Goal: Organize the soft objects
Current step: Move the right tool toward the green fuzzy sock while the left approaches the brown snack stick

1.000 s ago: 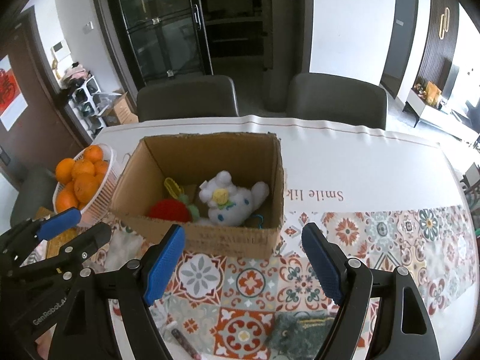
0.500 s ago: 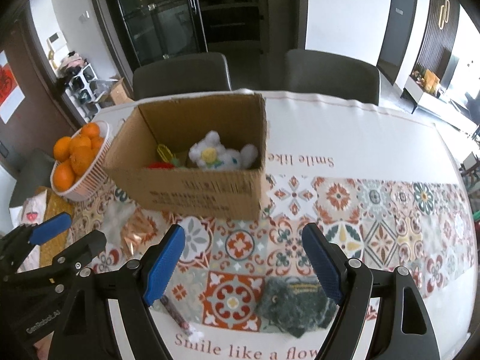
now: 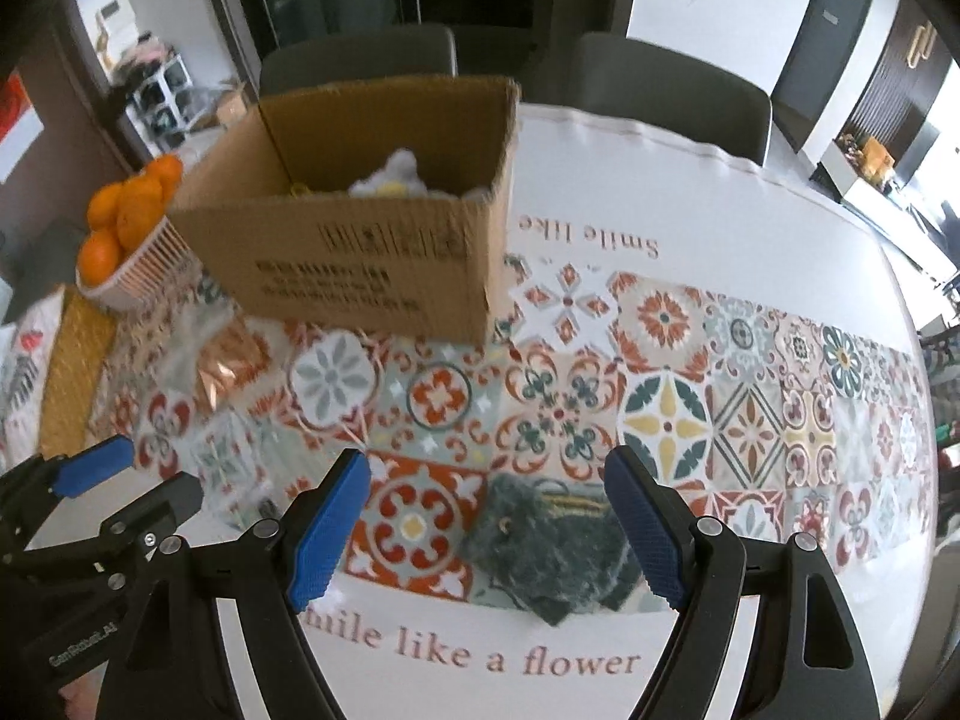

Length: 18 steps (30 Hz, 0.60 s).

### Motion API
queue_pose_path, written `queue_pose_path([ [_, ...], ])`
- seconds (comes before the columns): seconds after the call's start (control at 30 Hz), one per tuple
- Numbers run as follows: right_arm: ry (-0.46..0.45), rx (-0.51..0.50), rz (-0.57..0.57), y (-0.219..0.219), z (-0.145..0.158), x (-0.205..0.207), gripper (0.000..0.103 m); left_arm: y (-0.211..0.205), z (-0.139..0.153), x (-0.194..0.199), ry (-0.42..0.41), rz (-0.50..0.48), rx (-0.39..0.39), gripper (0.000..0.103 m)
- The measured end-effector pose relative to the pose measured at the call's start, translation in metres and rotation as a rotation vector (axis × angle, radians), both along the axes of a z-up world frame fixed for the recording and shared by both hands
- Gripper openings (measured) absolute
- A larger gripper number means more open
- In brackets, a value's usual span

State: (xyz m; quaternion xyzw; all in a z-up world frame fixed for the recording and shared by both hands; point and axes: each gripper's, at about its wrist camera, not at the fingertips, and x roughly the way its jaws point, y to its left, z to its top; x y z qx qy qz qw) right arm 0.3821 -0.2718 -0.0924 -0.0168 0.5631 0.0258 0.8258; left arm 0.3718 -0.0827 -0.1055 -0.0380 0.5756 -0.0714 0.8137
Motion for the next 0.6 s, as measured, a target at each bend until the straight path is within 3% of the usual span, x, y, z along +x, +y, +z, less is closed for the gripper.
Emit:
queue_pose_path([
  [0.37, 0.105, -0.029, 0.07, -0.001, -0.033, -0.002, 0.081, -0.002, -0.034, -0.011, 0.119, 0.078, -0.009, 0.067],
  [0.6, 0.219, -0.055, 0.2, 0.006, -0.059, 0.003, 0.081, -0.009, -0.057, -0.017, 0.198, 0.148, -0.008, 0.067],
])
